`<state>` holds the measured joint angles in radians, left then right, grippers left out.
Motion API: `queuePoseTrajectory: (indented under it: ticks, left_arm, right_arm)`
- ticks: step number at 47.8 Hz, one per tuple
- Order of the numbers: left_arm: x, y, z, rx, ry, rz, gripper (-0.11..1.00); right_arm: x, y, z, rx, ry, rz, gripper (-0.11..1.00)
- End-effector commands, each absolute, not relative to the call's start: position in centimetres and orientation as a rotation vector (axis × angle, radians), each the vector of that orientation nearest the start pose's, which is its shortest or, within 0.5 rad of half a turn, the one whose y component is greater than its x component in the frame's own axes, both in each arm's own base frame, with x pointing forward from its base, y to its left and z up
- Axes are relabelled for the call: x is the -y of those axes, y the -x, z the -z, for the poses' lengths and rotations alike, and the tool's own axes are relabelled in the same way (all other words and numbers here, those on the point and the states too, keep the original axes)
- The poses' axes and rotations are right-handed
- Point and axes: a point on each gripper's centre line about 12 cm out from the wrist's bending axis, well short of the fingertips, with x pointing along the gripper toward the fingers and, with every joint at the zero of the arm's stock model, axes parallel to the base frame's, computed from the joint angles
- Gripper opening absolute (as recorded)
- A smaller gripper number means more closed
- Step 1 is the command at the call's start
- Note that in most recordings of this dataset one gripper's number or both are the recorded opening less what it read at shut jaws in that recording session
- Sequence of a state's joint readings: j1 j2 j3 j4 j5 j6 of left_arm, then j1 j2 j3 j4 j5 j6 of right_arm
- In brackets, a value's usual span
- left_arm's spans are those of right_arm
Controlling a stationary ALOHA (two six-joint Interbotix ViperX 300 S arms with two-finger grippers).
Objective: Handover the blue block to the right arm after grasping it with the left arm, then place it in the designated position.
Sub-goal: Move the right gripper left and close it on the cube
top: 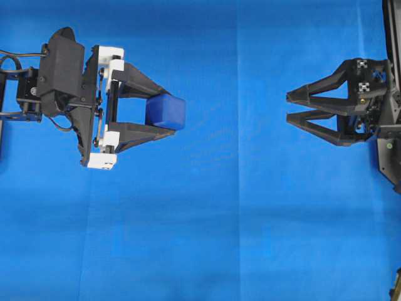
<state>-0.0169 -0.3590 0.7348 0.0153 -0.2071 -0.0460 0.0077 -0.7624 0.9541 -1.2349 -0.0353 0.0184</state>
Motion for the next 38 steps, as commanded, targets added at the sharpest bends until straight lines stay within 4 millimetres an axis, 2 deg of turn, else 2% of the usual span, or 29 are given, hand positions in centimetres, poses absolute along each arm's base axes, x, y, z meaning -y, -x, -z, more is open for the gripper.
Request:
queuePoseTrajectory:
  ticks: [1, 17, 38]
  left_arm:
    - [0.7, -34.4, -31.1, -0.129, 0.033, 0.019, 0.49]
    - [0.7, -34.5, -31.0, -0.132, 0.041, 0.020, 0.49]
    - [0.7, -34.4, -31.1, -0.134, 0.045, 0.020, 0.49]
  right_arm:
    - [-0.7, -25.6, -31.7, -0.117, 1.211, -0.142, 0.93]
    - [-0.7, -30.8, -32.8, -0.148, 1.215, -0.163, 0.93]
    - [-0.8, -38.3, -32.7, -0.182, 1.262, -0.198, 0.93]
